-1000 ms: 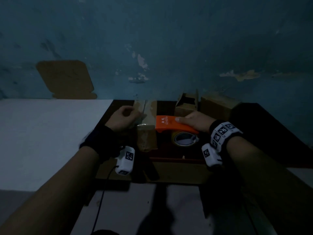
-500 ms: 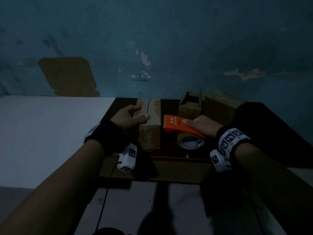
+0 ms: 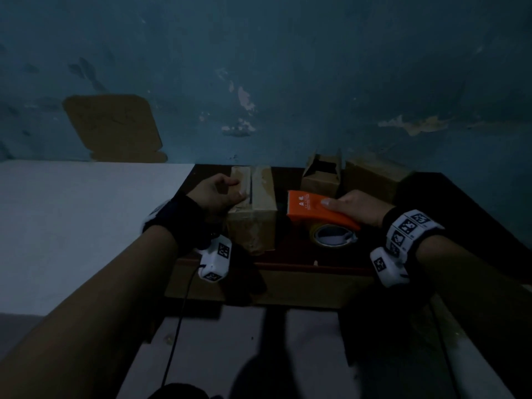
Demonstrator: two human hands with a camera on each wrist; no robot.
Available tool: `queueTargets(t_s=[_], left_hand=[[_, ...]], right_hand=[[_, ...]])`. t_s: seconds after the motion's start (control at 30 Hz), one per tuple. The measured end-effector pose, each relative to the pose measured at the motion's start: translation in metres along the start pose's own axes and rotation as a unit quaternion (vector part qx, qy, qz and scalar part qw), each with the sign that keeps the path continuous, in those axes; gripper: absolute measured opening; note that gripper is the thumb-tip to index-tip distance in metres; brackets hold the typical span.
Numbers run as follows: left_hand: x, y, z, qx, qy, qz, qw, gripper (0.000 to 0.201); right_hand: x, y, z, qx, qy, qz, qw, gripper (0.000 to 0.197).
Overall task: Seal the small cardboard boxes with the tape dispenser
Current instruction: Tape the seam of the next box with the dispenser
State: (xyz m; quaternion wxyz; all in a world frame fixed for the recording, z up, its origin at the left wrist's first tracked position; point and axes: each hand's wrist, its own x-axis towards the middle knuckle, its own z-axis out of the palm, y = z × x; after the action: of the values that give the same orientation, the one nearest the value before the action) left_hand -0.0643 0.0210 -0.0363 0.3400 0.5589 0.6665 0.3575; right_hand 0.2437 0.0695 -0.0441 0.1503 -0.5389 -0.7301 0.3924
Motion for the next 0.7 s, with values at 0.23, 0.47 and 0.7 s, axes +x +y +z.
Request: queueTargets(t_s=[0.23, 0.47, 0.7], left_hand=[[0.004, -0.007, -0.003, 0.001, -0.012, 0.010, 1.000, 0.042], [0.002, -0.013, -0.019, -0.026, -0.081, -0.014, 0.996, 0.044], [0.001, -0.010, -0.018, -0.027, -0.081, -0.006, 0.996, 0.045]], right_hand=[[-0.004, 0.013, -0.019, -0.019, 0.009, 0.014, 1.000, 0.055], [0.009, 0.001, -0.025, -0.053, 0.010, 0.011, 0.998, 0.068], [0.016, -0.013, -0.017, -0.107, -0.026, 0.019, 0.994, 0.066]])
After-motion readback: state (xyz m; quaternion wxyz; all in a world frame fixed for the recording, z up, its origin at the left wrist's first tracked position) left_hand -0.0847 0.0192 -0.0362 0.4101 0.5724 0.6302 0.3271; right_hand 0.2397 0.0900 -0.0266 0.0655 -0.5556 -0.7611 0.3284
